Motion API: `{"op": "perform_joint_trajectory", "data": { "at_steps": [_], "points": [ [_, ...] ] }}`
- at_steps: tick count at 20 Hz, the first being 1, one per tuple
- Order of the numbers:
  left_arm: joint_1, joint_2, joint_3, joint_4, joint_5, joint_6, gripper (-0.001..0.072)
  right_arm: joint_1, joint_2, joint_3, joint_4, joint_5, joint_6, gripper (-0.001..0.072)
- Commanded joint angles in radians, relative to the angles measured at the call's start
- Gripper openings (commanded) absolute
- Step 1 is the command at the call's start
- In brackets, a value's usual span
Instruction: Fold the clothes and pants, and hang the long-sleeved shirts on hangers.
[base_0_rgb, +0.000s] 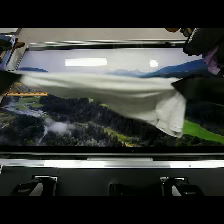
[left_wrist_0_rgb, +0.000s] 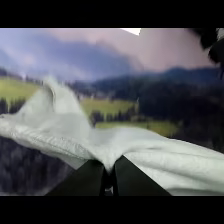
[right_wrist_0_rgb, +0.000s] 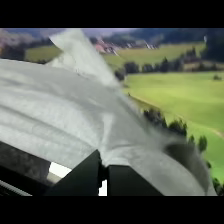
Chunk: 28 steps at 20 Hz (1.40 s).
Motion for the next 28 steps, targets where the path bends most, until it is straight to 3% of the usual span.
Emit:
{"op": "perform_joint_trajectory", "data": {
  "at_steps": [1, 7, 10, 13, 18, 24, 25, 28],
  "points": [
    [0.146, 0.096, 0.323, 0.145, -0.047, -0.037, 0.0014, 0.000, 0.134, 0.247, -0.003, -0.084, 0.098, 0.0037],
    [0.235, 0.117, 0.426, 0.154, -0.057, -0.061, 0.0014, 0.000, 0.136, 0.381, -0.007, -0.087, 0.376, 0.0037],
    [0.233, 0.047, 0.401, 0.086, -0.068, -0.045, 0.0014, 0.000, 0.011, 0.380, -0.014, -0.132, 0.420, 0.0036],
    [0.184, -0.097, 0.332, -0.003, -0.095, 0.004, 0.0015, 0.000, -0.187, 0.380, -0.014, -0.169, 0.425, 0.0036],
    [-0.004, -0.480, 0.185, 0.140, -0.067, 0.025, 0.0015, 0.000, -0.621, 0.378, -0.021, -0.121, 0.350, 0.0039],
    [-0.142, -0.882, 0.179, 0.166, 0.105, -0.018, 0.0015, 0.029, -1.085, 0.378, 0.064, 0.277, 0.267, 0.0048],
    [-0.159, -0.912, 0.179, 0.166, 0.130, -0.018, 0.0015, 0.029, -1.127, 0.378, 0.095, 0.325, 0.268, 0.0105],
    [-0.200, -0.966, 0.180, 0.166, 0.163, -0.024, 0.0019, 0.029, -1.189, 0.378, 0.135, 0.397, 0.264, 0.0156]
  ]
}}
